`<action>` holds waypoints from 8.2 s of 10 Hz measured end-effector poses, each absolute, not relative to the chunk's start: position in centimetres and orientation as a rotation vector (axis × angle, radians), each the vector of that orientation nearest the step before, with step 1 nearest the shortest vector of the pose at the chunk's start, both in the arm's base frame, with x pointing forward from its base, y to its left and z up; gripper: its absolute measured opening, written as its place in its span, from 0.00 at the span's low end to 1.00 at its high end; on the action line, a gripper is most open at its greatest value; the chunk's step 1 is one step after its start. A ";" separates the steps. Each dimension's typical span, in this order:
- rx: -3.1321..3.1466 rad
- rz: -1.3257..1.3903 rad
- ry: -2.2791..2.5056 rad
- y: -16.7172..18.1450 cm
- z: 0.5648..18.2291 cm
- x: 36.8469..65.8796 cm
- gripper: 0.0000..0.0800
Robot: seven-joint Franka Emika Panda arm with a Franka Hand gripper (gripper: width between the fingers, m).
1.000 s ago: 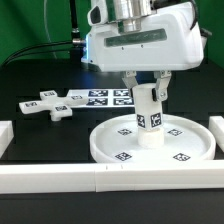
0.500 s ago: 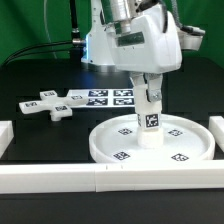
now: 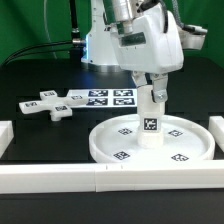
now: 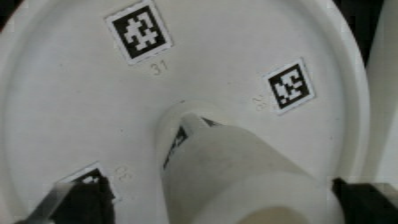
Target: Assemble round table
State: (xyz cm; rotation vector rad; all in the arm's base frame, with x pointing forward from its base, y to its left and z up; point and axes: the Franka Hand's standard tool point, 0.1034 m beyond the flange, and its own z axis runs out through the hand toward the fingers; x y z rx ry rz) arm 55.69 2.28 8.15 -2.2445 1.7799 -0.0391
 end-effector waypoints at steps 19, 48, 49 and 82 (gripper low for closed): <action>-3.013 -0.196 -0.565 3.8 8.6 58.0 0.81; -2.297 -0.089 -2.252 1.8 7.5 57.8 0.00; -2.302 -0.090 -2.248 1.7 7.6 57.7 0.00; -3.035 -0.072 -0.878 -1.1 6.8 56.1 0.51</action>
Offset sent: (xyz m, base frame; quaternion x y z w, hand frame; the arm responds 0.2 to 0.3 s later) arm 0.0000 0.0000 0.0000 0.0000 0.0000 -0.1938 0.9810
